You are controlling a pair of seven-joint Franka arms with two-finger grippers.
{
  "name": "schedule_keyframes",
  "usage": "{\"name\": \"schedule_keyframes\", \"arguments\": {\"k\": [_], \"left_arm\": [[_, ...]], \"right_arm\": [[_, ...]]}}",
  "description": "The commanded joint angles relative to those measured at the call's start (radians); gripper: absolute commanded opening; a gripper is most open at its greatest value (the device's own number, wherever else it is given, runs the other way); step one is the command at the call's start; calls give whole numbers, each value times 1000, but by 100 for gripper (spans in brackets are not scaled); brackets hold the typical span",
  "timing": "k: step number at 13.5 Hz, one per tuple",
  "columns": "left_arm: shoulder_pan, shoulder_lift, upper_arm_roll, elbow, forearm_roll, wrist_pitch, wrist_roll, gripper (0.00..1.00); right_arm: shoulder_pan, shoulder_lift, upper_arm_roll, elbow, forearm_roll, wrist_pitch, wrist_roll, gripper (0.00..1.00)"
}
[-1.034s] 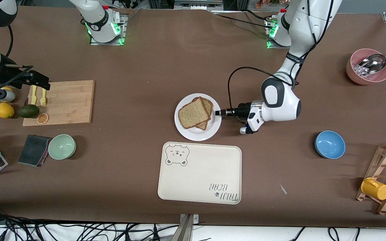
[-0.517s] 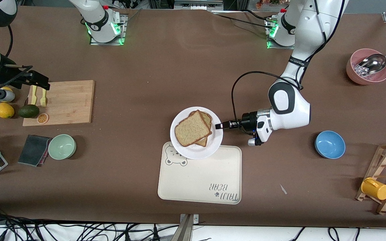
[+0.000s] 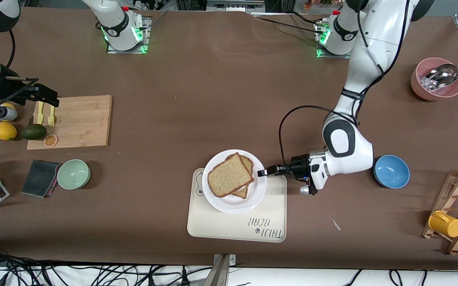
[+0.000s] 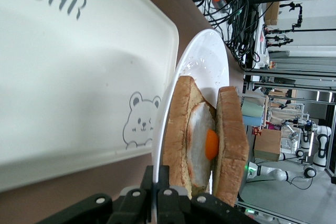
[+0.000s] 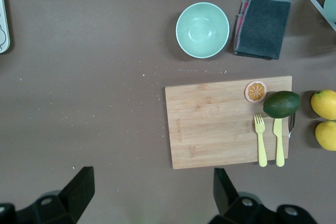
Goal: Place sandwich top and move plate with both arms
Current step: 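Slide the white plate with the left gripper onto the bear tray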
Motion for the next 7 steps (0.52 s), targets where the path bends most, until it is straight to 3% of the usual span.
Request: {"name": "schedule_keyframes", "arguments": {"k": [1, 7], "left_arm": [[6, 120, 5, 150, -83, -30, 79, 0], [3, 253, 16, 245, -97, -29, 192, 0]], "right_arm": [[-5, -10, 1, -7, 2, -2, -9, 100], [-6, -10, 0, -7, 2, -2, -10, 100]]}}
